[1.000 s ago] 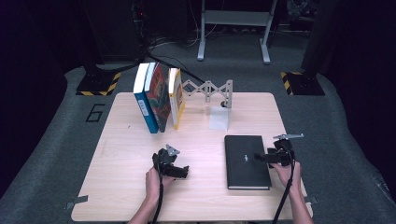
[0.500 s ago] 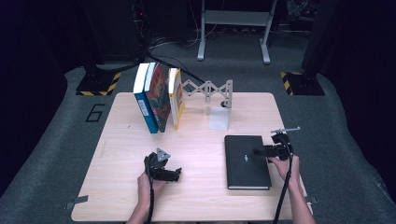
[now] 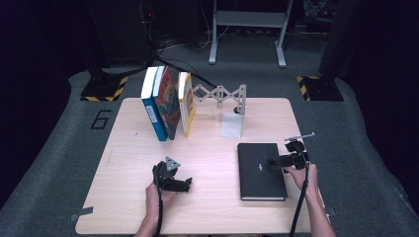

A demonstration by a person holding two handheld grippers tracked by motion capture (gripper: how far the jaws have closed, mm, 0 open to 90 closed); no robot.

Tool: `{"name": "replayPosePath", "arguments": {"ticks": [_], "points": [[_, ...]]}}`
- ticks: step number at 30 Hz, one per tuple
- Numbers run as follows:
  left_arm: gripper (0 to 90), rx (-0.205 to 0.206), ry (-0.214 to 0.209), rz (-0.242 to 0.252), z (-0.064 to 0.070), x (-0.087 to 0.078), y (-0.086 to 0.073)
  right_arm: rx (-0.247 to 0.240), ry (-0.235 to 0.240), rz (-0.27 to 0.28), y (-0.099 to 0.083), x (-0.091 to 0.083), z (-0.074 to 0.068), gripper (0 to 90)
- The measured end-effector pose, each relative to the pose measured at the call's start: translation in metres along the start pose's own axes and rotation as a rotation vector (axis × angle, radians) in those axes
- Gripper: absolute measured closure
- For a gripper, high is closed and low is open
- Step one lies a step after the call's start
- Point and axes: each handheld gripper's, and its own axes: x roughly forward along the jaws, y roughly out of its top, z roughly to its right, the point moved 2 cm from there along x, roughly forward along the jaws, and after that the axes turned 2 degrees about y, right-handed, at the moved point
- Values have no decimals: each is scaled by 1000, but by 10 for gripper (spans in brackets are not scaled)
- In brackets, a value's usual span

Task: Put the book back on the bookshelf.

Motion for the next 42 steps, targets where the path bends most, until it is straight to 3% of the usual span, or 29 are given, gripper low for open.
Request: {"name": "replayPosePath", "arguments": {"ticks": [19,20,21,24,32,42], "points": [[7,4,3,1,0,0,0,-34,2,36,20,-29,-21,321],[8,3,4,2,0,0,0,-10,5,25,20,-32,-24,324],[8,2,5,2,0,0,0,-30,7,39,22,-33,-24,324],[8,2,4,2,0,0,0,-5,18,37,24,-36,-27,326],[8,2,4,2,0,0,0,7,45,20,30,-25,-28,338],[8,2,6,3,0,0,0,15,66,-3,43,-14,-28,494]]}}
